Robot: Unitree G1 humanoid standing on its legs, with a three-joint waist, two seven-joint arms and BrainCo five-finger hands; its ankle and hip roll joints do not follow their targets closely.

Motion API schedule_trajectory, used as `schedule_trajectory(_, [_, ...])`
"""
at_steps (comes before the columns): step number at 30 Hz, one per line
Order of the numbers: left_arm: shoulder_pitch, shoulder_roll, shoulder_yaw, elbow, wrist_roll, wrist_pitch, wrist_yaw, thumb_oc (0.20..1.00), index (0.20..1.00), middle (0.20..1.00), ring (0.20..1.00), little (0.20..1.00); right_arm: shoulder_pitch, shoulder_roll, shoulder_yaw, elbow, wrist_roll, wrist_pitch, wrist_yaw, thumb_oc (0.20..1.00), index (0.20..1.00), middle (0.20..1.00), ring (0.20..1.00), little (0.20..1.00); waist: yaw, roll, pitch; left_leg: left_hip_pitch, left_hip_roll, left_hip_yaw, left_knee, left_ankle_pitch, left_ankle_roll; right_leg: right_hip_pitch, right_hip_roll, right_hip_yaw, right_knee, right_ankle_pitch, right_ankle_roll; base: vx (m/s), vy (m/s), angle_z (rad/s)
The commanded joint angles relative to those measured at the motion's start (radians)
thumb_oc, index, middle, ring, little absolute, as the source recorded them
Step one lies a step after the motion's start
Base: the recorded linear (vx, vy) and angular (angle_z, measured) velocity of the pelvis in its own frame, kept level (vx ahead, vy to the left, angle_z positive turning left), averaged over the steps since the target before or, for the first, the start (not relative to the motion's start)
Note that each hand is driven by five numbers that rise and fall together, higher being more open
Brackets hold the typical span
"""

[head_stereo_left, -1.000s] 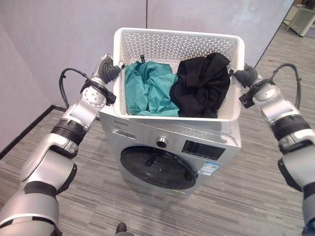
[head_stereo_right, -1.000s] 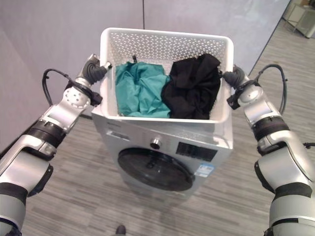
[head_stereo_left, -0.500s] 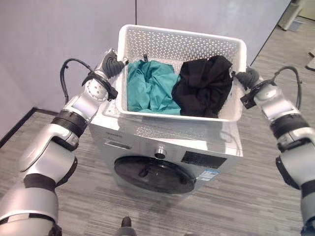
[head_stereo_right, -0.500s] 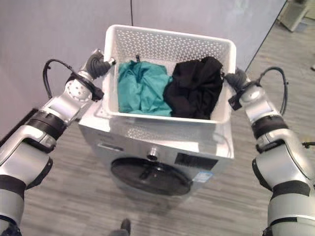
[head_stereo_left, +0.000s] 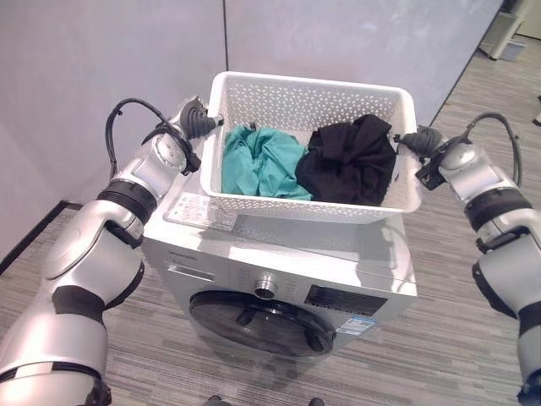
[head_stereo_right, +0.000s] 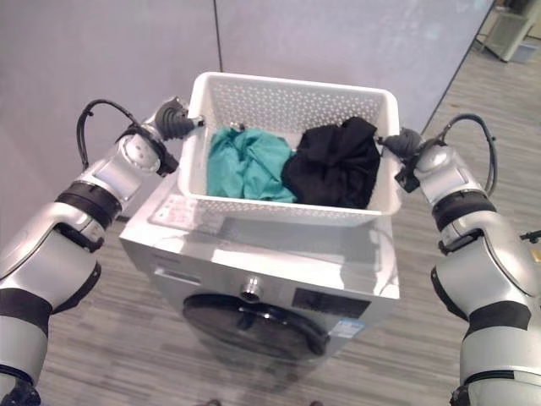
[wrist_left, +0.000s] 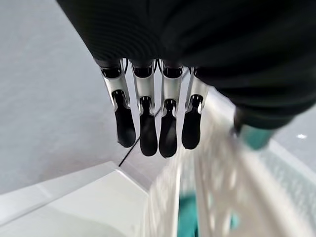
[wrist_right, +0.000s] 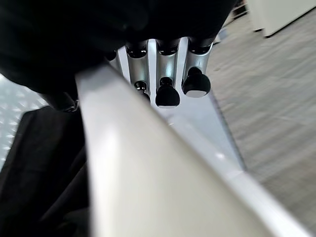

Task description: Grab the laundry basket,head to the washer,open it,put in the laundry and shut it.

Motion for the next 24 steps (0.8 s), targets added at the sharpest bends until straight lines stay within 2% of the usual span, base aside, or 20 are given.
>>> schedule_trajectory(1, [-0.184,-0.007,-0.036,0.151,0.038,-0.012,0.033,1.0,1.0,1.0,1.0,1.0,-0.105,-0.068,0.079,0.104,-0.031,-0.008,-0.023,1.0,1.0,1.0,1.0,1.0,0.025,0.034,-0.045,0.007,0.008,-0.008,-0.02,0.004,-0.01,0.052,-0.065,0.002,0.098,-0.063,0.099,0.0,0.0,0.0])
schedule_trajectory(8, [-0.218,-0.015,-0.055,0.248,0.052,0.011,0.027,1.0,1.0,1.0,1.0,1.0,-0.143,0.001,0.098,0.153,-0.041,-0.005,-0.02,1.0,1.0,1.0,1.0,1.0,0.025,0.044,-0.056,0.024,0.011,-0.002,-0.035,0.006,-0.014,0.063,-0.058,0.006,0.084,-0.069,0.1,0.0,0.0,0.0])
schedule_trajectory(17, [-0.2,0.007,-0.027,0.254,0.032,0.005,0.048,1.0,1.0,1.0,1.0,1.0,-0.154,0.007,0.052,0.162,0.026,-0.019,-0.064,1.0,1.0,1.0,1.0,1.0,0.03,0.045,-0.064,0.049,0.016,0.005,-0.046,0.002,-0.016,0.085,-0.05,0.01,0.066,-0.074,0.099,0.0,0.0,0.0])
schedule_trajectory(22, [-0.21,0.084,0.032,0.188,-0.044,-0.03,0.098,1.0,1.0,1.0,1.0,1.0,-0.184,-0.108,-0.012,0.101,0.184,-0.062,-0.123,1.0,1.0,1.0,1.0,1.0,0.031,0.045,-0.072,0.058,0.018,0.007,-0.058,0.004,-0.021,0.092,-0.045,0.011,0.05,-0.075,0.099,0.0,0.0,0.0])
schedule_trajectory(23, [-0.21,0.084,0.032,0.188,-0.044,-0.03,0.098,1.0,1.0,1.0,1.0,1.0,-0.184,-0.108,-0.012,0.101,0.184,-0.062,-0.123,1.0,1.0,1.0,1.0,1.0,0.031,0.045,-0.072,0.058,0.018,0.007,-0.058,0.004,-0.021,0.092,-0.045,0.011,0.05,-0.075,0.099,0.0,0.0,0.0])
schedule_trajectory(24, [-0.199,0.143,0.073,0.123,-0.068,-0.047,0.121,1.0,1.0,1.0,1.0,1.0,-0.181,-0.181,-0.045,0.041,0.239,-0.087,-0.144,1.0,1.0,1.0,1.0,1.0,0.03,0.045,-0.067,0.062,0.022,0.008,-0.063,0.003,-0.026,0.094,-0.042,0.01,0.048,-0.078,0.1,0.0,0.0,0.0])
